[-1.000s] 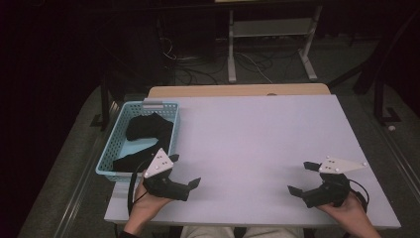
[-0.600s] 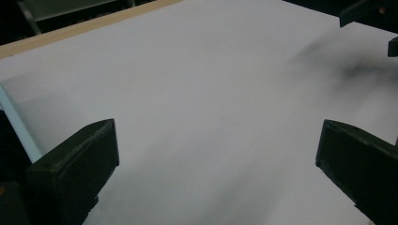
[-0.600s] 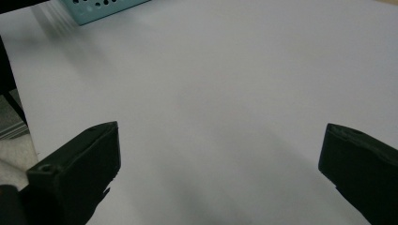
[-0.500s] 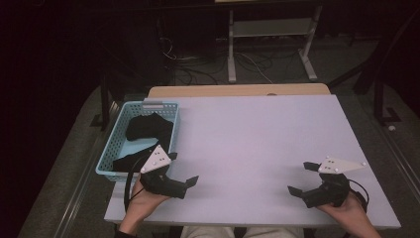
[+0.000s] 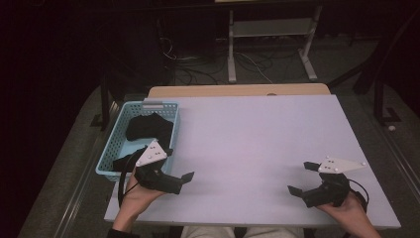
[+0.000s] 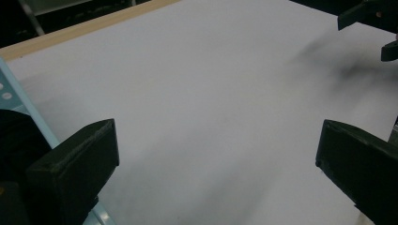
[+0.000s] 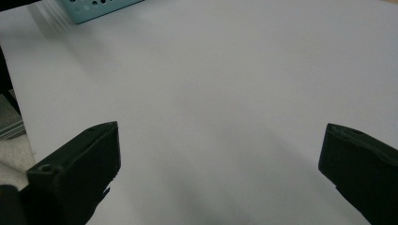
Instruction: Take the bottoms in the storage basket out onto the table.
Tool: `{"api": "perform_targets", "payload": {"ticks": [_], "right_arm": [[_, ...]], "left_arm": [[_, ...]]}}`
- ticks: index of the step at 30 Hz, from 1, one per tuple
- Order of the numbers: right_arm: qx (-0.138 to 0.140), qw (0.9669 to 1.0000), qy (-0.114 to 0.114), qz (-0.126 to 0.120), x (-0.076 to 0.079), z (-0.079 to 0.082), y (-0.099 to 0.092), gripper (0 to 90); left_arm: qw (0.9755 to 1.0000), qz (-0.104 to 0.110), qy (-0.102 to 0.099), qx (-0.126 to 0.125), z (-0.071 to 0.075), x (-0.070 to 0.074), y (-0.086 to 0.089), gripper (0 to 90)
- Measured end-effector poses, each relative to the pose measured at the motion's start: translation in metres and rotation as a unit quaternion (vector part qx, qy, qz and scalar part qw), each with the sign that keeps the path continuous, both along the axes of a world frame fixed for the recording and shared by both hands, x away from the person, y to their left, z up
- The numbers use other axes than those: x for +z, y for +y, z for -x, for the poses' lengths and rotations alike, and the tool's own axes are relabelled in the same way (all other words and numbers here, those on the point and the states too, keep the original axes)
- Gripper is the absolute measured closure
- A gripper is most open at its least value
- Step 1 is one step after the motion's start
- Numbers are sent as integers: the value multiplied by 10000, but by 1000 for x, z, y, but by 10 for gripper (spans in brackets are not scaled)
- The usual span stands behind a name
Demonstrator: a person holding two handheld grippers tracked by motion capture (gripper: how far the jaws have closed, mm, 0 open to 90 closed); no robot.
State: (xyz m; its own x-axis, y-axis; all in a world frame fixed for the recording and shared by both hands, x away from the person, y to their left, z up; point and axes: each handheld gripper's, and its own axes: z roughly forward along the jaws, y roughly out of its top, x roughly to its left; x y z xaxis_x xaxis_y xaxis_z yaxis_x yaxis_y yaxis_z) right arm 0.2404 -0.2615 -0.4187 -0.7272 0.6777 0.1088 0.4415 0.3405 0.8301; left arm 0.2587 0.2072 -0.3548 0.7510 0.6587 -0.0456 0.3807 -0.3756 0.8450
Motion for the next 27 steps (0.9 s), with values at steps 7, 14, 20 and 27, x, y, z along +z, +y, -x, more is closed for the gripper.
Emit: {"api": "perform_targets", "payload": {"ticks": [7, 14, 20, 27], "right_arm": [[27, 10000, 25, -17, 0, 0, 0, 0], [53, 10000, 37, -7, -1, 0, 1, 0], [60, 10000, 44, 0, -1, 0, 1, 0], [74, 10000, 52, -2, -1, 0, 1, 0]], "left_arm": [[9999, -74, 87, 69, -6, 1, 4, 0], [9998, -92, 132, 151, -13, 4, 8, 0], [9996, -112, 151, 194, -21, 8, 9, 0], [9996, -81, 165, 229, -28, 13, 11, 0]]}}
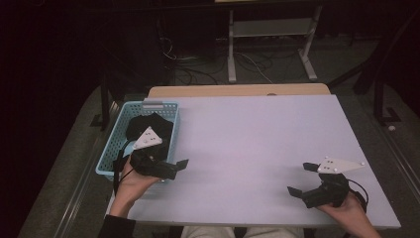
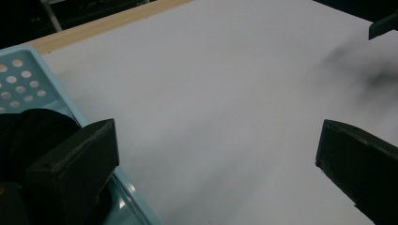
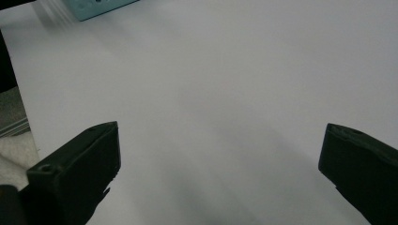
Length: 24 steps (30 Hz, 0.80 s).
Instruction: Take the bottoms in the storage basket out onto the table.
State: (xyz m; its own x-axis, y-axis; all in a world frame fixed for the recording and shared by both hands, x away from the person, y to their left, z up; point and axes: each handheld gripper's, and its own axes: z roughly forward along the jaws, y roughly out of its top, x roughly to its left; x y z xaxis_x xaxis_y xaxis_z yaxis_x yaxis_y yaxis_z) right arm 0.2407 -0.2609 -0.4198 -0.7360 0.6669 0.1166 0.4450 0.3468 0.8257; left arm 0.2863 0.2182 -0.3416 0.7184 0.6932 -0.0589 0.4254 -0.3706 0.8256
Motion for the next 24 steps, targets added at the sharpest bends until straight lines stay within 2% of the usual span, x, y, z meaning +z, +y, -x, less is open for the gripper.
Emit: {"api": "perform_targets", "payload": {"ticks": [24], "right_arm": [[-4, 10000, 4, 11, 0, 0, 0, 0]], "left_arm": [[9999, -82, 91, 78, -24, 12, -1, 0]]}}
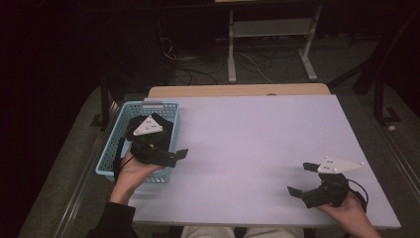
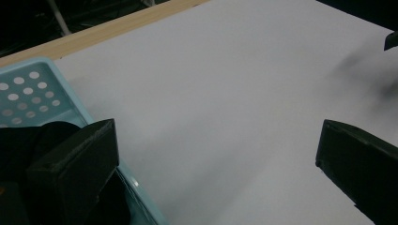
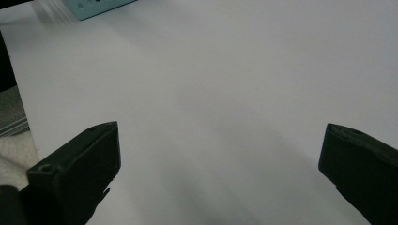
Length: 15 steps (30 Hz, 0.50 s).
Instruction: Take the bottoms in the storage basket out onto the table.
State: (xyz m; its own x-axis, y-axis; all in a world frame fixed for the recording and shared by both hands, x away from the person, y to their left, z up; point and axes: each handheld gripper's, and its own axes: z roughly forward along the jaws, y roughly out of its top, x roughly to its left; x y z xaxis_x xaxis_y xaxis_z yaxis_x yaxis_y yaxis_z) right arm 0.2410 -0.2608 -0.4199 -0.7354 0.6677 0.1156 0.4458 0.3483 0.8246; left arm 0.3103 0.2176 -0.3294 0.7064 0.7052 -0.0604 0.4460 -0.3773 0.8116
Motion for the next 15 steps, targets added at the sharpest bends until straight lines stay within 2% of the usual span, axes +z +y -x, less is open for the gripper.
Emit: {"api": "perform_targets", "payload": {"ticks": [15], "right_arm": [[8, 10000, 8, 10, 0, 0, 0, 0]], "left_arm": [[9999, -10, 70, 125, -16, 6, 3, 0]]}}
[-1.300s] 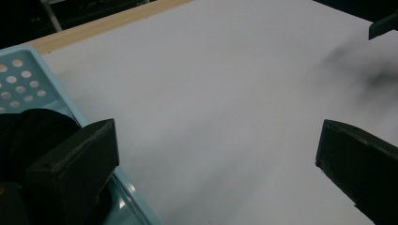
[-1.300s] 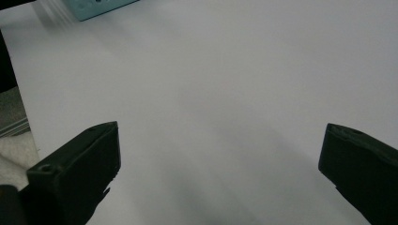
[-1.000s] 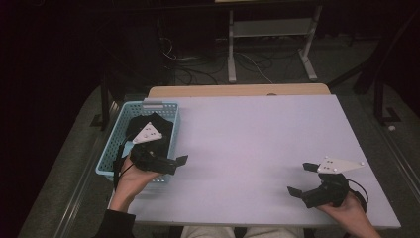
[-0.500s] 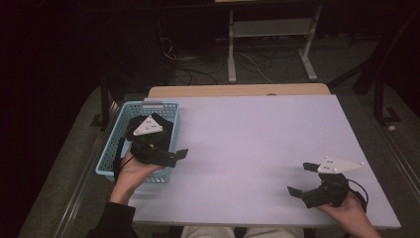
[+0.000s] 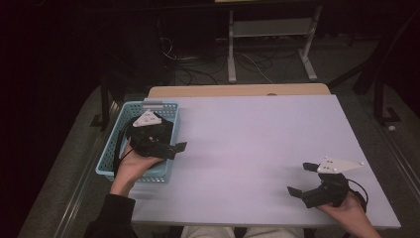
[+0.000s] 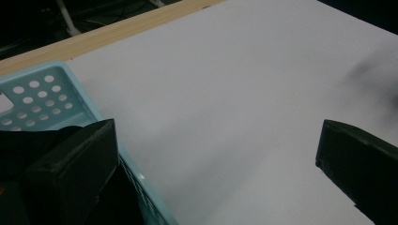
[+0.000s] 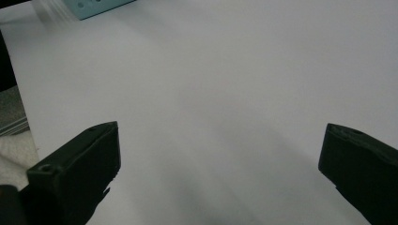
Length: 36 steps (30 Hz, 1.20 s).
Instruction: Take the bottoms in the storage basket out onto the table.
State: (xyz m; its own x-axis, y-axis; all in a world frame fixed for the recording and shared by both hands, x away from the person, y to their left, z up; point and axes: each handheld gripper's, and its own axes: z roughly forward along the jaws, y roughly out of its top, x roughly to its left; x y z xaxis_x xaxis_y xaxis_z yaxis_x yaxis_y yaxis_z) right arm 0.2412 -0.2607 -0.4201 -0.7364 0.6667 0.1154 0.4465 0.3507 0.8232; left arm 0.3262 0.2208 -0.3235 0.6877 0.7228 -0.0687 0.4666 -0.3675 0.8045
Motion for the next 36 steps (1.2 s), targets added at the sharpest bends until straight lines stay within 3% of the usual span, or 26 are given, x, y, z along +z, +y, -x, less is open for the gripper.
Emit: {"api": "perform_targets", "payload": {"ticks": [13, 36], "right_arm": [[10, 10000, -6, 11, 0, 0, 0, 0], [20, 10000, 6, 44, -1, 0, 1, 0]], "left_arm": [[9998, 63, 181, 105, -14, -2, 4, 0], [9969, 226, 458, 604, -41, -16, 23, 0]]}}
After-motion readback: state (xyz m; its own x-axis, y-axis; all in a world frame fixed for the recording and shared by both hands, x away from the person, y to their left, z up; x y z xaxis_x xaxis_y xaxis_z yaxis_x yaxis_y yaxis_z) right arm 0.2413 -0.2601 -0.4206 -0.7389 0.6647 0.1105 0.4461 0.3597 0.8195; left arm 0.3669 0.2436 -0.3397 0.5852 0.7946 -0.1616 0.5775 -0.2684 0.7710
